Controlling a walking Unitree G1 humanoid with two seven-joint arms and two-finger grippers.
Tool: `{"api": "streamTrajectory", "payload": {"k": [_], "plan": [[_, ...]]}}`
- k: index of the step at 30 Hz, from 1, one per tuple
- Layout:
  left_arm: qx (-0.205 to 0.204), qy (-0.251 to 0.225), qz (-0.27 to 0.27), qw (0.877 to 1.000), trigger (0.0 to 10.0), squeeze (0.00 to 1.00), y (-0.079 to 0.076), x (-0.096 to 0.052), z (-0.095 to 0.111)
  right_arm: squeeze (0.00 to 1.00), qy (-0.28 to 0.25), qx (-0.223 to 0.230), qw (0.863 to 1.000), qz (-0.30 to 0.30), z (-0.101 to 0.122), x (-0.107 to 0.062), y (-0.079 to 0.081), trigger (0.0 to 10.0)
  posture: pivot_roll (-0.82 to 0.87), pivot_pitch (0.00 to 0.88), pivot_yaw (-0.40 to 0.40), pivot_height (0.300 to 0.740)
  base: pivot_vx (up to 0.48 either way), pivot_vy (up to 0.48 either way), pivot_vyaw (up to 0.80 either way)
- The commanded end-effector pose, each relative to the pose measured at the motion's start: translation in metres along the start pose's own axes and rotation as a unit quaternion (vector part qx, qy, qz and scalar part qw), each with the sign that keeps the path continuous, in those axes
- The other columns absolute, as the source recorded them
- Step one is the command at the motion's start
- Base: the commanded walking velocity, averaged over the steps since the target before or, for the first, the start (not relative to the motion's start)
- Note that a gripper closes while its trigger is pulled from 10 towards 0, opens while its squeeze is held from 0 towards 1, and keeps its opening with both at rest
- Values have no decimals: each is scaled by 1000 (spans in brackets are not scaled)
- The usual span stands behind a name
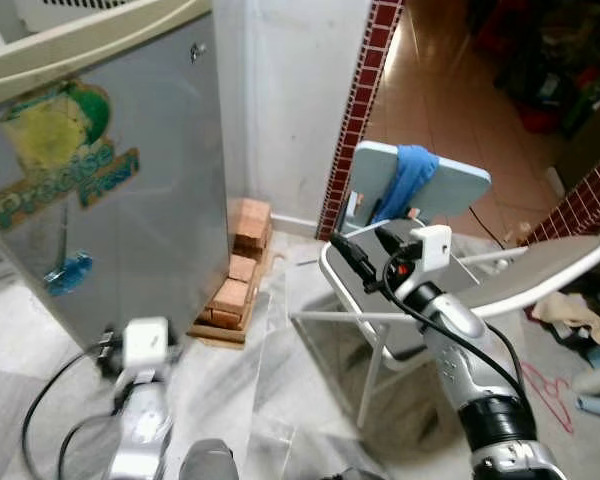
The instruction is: Restocking fridge
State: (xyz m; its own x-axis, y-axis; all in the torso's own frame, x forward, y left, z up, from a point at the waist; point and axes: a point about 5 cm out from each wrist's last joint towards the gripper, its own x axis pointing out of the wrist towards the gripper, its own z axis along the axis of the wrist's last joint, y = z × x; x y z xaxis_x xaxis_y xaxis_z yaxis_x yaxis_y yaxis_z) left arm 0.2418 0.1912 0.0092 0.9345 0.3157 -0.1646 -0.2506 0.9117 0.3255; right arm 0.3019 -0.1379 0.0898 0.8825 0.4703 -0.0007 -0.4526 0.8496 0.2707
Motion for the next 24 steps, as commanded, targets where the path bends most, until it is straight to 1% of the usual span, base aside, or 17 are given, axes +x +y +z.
{"api": "streamTrajectory", "payload": {"k": [1,2,3,5,7,9,10,11,13,15,16,18,20,24], "plan": [[-3,-19,15,1000,10000,0,41,5,8,0,-16,-15,999,-25,8,-3,-6,10000,149,24,-59,740,0,0,0],[-13,-51,3,999,10000,0,51,10,28,0,-20,-21,999,-31,8,-4,-3,10000,135,21,-55,740,0,0,0],[-18,-74,-6,997,10000,0,55,13,41,0,-25,-28,999,-37,8,-4,-2,10000,132,21,-54,740,0,0,0],[-25,-102,-26,994,10000,0,39,15,59,0,-29,-48,997,-47,5,-7,0,10000,115,20,-53,740,0,480,0],[-26,-117,-40,992,10000,0,26,14,68,0,-28,-54,996,-58,1,-11,0,10000,110,19,-55,740,0,480,0],[-20,-126,-46,991,10000,0,18,13,71,0,-27,-55,996,-70,-2,-13,-2,10000,104,16,-53,740,0,480,0],[-20,-128,-49,990,10000,0,12,11,71,0,-29,-64,994,-85,-4,-14,-3,10000,101,15,-53,740,0,480,0],[-20,-128,-49,990,10000,0,12,11,71,0,-29,-64,994,-85,-4,-14,-3,10000,101,15,-53,740,0,480,0],[-27,-126,-48,990,10000,0,10,8,70,0,-38,-73,991,-109,-3,-16,-6,10000,95,14,-51,740,0,480,0],[-32,-124,-50,991,10000,0,10,8,70,0,-40,-74,990,-115,-2,-16,-7,10000,94,14,-51,740,0,480,0],[-36,-124,-51,990,10000,0,10,6,70,0,-45,-81,988,-125,1,-16,-9,10000,91,13,-50,740,0,480,0],[-39,-126,-63,989,10000,0,9,3,74,0,-55,-95,984,-139,5,-17,-11,10000,90,14,-50,740,0,480,0],[-43,-128,-68,988,10000,0,8,1,76,0,-59,-98,983,-145,7,-17,-13,10000,88,14,-50,740,0,480,0],[-48,-133,-76,987,10000,0,6,0,82,0,-64,-105,980,-155,9,-19,-15,10000,84,14,-49,740,0,480,-444]]}}
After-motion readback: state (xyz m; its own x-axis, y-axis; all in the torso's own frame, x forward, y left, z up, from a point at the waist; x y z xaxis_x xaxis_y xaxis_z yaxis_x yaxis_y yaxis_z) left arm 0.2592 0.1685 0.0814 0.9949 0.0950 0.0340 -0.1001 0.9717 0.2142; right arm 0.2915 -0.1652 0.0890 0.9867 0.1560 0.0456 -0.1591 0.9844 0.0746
